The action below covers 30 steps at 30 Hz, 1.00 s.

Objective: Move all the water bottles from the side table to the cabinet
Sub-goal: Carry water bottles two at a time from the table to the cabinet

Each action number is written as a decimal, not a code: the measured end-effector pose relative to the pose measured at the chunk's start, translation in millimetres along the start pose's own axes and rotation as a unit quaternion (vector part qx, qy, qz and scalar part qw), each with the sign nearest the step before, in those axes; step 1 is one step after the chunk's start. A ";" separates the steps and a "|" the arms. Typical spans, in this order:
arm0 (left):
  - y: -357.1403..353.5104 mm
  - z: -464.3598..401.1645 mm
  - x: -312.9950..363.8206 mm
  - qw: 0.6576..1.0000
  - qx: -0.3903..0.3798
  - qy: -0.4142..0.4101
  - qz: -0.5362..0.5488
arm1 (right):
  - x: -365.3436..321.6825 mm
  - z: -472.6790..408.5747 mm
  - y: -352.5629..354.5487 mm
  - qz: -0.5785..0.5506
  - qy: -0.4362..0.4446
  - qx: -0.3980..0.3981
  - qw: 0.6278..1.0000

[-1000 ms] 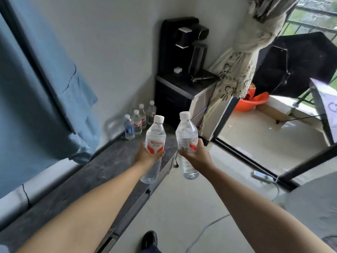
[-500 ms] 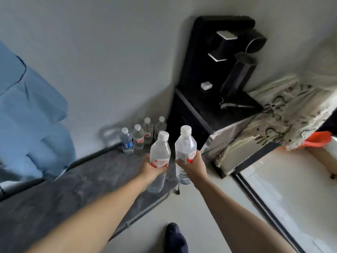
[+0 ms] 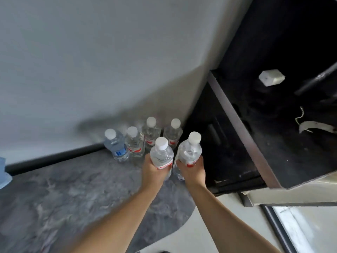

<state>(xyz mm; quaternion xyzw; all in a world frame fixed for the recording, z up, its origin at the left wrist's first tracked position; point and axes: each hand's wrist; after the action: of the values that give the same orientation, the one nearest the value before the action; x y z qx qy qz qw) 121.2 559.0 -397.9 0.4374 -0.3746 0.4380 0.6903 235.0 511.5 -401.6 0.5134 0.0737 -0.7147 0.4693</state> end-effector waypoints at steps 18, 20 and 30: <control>-47.2 -72.2 -50.3 0.993 -0.015 -0.108 0.035 | 43.9 -79.7 -38.0 -0.052 0.043 -0.009 0.998; -47.6 -73.2 -53.5 0.992 -0.020 -0.121 0.024 | 46.0 -78.7 -36.4 -0.032 0.036 -0.023 0.999; -18.4 -37.9 -34.3 0.996 -0.063 -0.062 -0.003 | 20.7 -34.7 -19.1 0.075 -0.049 -0.071 0.993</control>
<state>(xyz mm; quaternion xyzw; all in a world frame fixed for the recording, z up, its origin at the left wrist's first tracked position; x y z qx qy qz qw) 131.9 580.5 -446.6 0.4206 -0.4418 0.3838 0.6932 243.1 530.0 -441.5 0.4470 0.0623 -0.6952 0.5595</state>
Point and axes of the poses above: each hand's wrist, its own z-axis away from the middle knuckle, its own y-axis out of the back of the hand, x = y × z, and after that the axes turned 4 degrees about -x, right-handed
